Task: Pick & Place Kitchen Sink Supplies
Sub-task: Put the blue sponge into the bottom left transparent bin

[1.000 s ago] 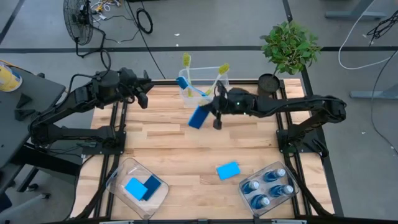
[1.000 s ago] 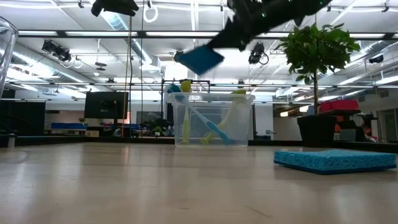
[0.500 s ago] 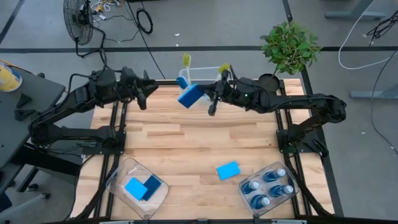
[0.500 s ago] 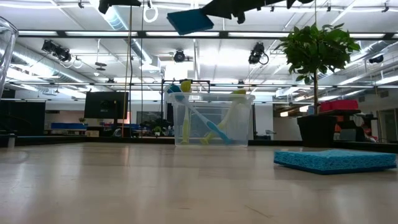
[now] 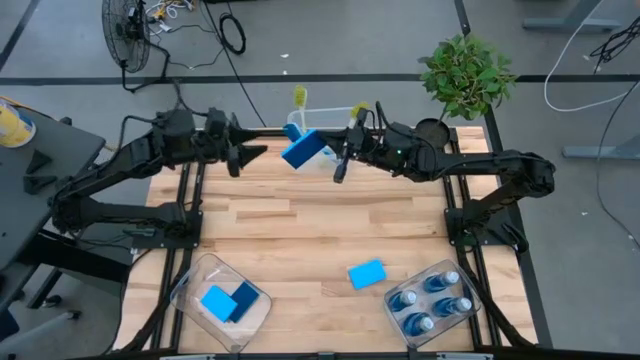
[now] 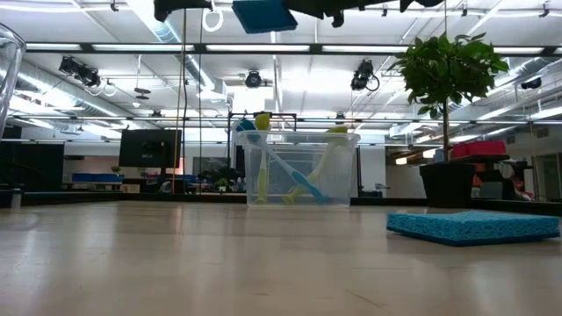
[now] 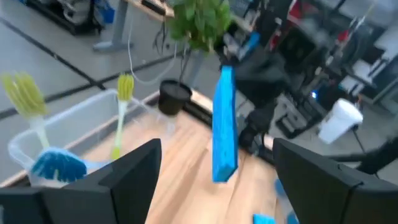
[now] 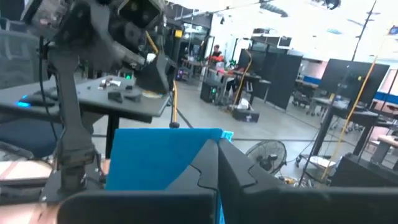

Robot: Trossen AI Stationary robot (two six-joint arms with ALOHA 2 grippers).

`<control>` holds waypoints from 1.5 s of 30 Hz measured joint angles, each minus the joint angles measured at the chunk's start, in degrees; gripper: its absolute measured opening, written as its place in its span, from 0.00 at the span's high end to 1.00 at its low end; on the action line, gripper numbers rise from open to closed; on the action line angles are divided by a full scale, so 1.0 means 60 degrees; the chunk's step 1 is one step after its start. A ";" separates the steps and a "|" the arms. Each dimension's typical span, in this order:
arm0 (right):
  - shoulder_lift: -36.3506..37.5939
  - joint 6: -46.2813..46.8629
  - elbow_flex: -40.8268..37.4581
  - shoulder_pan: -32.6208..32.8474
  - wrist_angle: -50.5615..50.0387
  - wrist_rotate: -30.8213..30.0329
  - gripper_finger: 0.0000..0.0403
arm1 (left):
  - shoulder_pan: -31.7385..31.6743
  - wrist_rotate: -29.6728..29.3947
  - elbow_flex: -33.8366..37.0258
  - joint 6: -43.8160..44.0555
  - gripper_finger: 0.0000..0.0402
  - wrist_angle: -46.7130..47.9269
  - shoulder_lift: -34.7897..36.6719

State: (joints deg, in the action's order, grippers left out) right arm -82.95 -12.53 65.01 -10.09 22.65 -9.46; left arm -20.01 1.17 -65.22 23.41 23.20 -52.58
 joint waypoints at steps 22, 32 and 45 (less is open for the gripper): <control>-0.0388 0.0433 0.0007 0.0033 -0.0059 0.0255 1.00 | 0.0066 0.1777 0.0012 -0.0190 0.25 -0.0605 -0.2400; -0.0388 0.0430 0.0007 0.0033 -0.0198 0.0256 1.00 | 0.0062 0.1748 0.0012 -0.0363 0.45 -0.0632 -0.2572; -0.0388 0.0430 0.0000 0.0029 -0.0559 0.0716 1.00 | 0.0062 0.1570 0.0012 -0.0356 0.84 -0.0649 -0.2572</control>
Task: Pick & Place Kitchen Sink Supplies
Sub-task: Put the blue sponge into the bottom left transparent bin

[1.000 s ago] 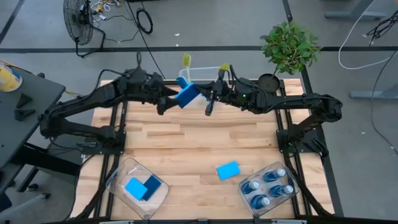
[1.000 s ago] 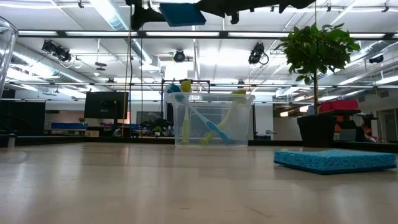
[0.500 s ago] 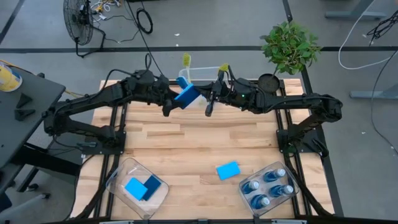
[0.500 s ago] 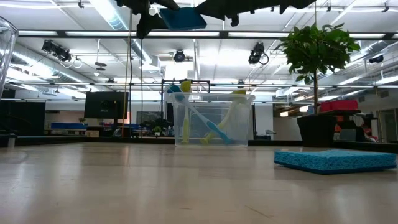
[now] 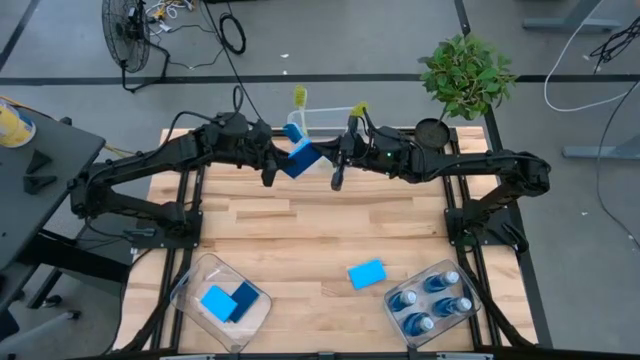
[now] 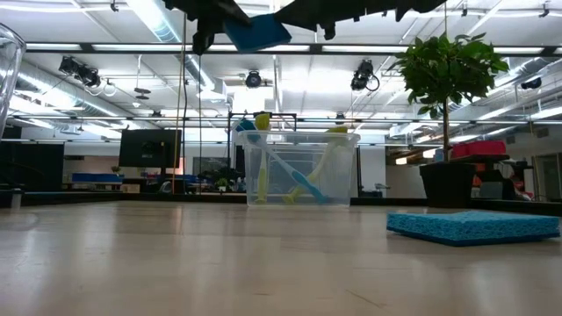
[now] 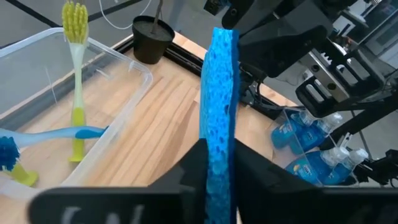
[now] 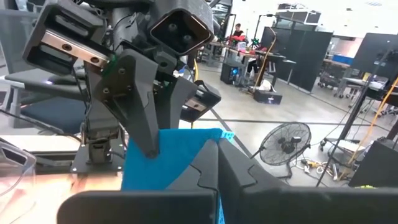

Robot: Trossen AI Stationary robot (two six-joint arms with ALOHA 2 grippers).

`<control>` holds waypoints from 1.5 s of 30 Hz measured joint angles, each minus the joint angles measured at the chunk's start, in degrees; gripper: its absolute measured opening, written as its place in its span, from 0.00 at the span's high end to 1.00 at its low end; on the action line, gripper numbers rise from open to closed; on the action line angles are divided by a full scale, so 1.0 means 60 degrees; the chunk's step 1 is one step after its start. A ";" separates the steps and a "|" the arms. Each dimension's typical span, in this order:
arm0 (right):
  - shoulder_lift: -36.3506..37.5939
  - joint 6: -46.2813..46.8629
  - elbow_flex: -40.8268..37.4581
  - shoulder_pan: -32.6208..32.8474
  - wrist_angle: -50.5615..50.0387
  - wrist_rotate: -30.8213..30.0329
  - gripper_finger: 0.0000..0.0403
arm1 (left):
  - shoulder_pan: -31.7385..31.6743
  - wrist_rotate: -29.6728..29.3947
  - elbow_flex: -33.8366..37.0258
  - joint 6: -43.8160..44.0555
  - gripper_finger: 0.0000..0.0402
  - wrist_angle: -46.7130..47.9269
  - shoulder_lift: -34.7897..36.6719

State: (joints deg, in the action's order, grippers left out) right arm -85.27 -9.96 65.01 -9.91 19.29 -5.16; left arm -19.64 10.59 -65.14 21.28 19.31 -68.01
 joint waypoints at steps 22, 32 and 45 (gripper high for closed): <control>0.0002 -0.0065 -0.0007 -0.0004 0.0376 0.0516 0.74 | 0.0000 -0.0007 -0.0007 -0.0226 0.96 0.0010 0.0011; 0.0719 0.0255 -0.0007 -0.0004 0.0430 0.0535 0.44 | -0.0005 0.1421 -0.0008 -0.0262 0.97 0.0293 0.0187; 0.1373 0.0255 -0.0007 -0.0103 -0.0768 -0.0253 0.45 | 0.1263 0.3866 -0.0004 0.0441 0.97 0.3333 0.0758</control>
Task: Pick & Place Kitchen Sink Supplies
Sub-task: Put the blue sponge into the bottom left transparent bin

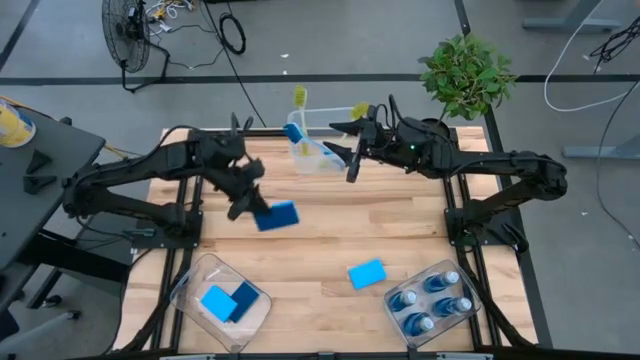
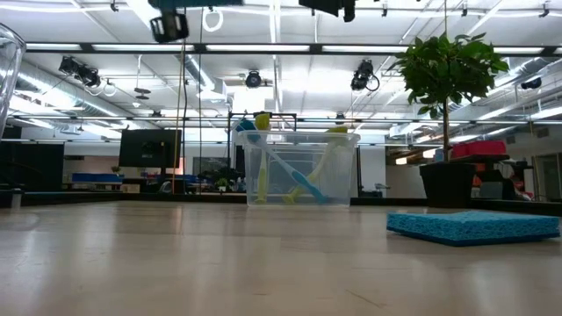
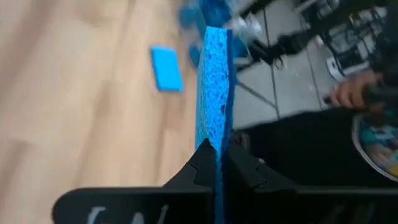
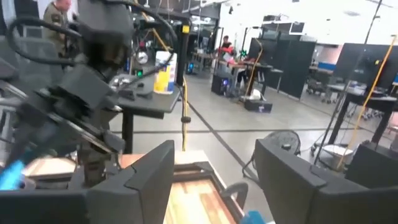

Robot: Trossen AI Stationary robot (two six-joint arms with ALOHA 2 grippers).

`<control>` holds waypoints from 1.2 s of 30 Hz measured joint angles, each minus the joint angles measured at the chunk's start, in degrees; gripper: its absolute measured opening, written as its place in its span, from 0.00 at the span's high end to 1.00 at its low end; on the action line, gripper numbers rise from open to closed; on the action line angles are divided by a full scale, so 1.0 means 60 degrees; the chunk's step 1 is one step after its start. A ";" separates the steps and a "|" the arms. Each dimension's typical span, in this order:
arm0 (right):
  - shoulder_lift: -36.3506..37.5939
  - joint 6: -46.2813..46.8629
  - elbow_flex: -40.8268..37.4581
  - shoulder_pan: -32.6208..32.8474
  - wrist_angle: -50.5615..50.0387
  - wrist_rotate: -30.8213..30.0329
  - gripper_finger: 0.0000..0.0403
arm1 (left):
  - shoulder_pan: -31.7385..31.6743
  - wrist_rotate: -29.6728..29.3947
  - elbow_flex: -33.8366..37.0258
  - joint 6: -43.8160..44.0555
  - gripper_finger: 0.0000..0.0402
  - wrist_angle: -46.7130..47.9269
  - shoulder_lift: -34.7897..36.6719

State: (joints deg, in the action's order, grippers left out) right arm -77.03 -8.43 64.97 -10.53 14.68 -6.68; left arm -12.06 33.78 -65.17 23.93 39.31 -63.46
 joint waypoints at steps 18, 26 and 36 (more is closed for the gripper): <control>0.0000 0.0080 0.0000 0.0005 -0.0350 0.0011 0.47 | 0.4689 -0.0255 -0.0007 0.2845 0.94 0.1914 0.0152; 0.0000 0.0078 0.0000 0.0005 -0.0354 0.0029 0.47 | 0.6187 -0.1197 -0.0004 0.2667 0.94 0.2492 0.0069; -0.0004 0.0328 0.0000 0.0005 -0.0335 0.0033 0.47 | 0.7301 -0.1892 -0.0004 0.1442 0.92 0.2636 -0.0306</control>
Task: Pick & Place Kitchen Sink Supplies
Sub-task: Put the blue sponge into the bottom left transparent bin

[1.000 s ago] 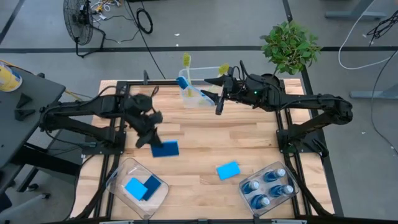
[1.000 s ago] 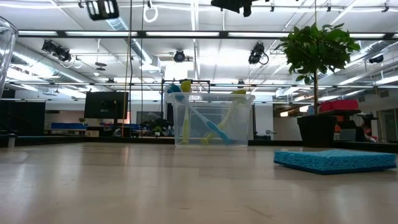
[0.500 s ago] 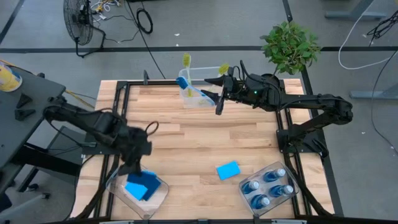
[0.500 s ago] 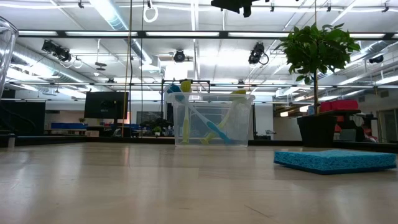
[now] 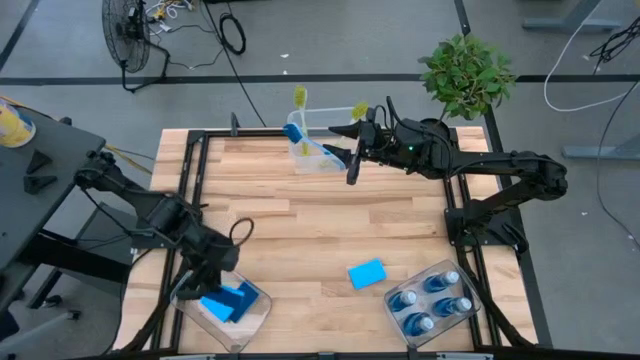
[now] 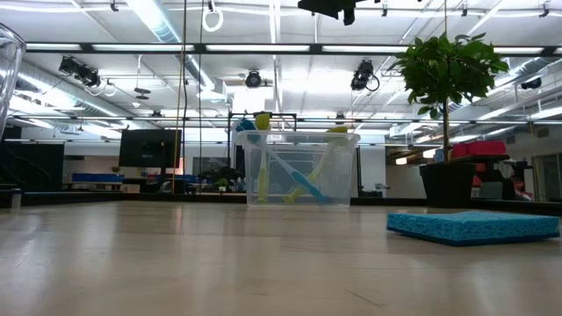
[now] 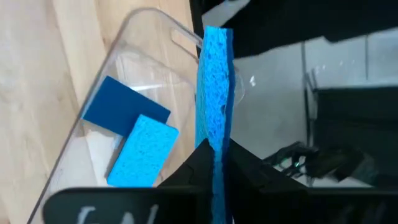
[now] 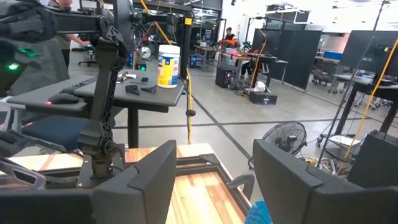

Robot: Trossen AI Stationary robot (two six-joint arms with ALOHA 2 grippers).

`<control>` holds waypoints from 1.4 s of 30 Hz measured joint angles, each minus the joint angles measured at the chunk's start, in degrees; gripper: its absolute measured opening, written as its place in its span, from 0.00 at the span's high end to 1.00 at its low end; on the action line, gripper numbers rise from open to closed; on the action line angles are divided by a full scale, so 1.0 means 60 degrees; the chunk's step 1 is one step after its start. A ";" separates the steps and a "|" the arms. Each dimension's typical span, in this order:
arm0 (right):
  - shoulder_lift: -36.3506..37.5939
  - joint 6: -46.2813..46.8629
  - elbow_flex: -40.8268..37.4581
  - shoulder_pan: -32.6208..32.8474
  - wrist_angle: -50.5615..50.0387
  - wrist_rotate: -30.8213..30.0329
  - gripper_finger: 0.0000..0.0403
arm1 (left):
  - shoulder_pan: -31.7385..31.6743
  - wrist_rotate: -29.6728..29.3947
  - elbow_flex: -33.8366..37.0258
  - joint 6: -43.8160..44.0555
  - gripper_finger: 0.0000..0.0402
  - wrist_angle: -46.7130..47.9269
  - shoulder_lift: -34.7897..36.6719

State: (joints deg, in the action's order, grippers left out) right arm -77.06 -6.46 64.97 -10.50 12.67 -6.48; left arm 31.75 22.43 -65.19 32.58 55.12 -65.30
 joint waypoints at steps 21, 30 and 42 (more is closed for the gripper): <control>0.0000 0.0000 0.0000 0.0000 -0.0055 0.0006 0.47 | 0.0255 -0.0979 0.0000 -0.0156 0.50 0.0777 -0.0991; 0.0000 -0.0004 0.0000 -0.0002 -0.0069 0.0007 0.47 | -0.0104 -0.0721 0.0000 -0.0273 0.43 0.0813 -0.0991; 0.0000 -0.0294 0.0004 -0.0004 -0.0985 0.0456 0.47 | -0.1280 -0.1181 -0.0753 -0.1836 0.51 0.2346 -0.0991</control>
State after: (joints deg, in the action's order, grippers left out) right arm -77.06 -8.22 64.99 -10.52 6.76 -3.74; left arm 24.07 15.34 -69.71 21.56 69.20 -71.24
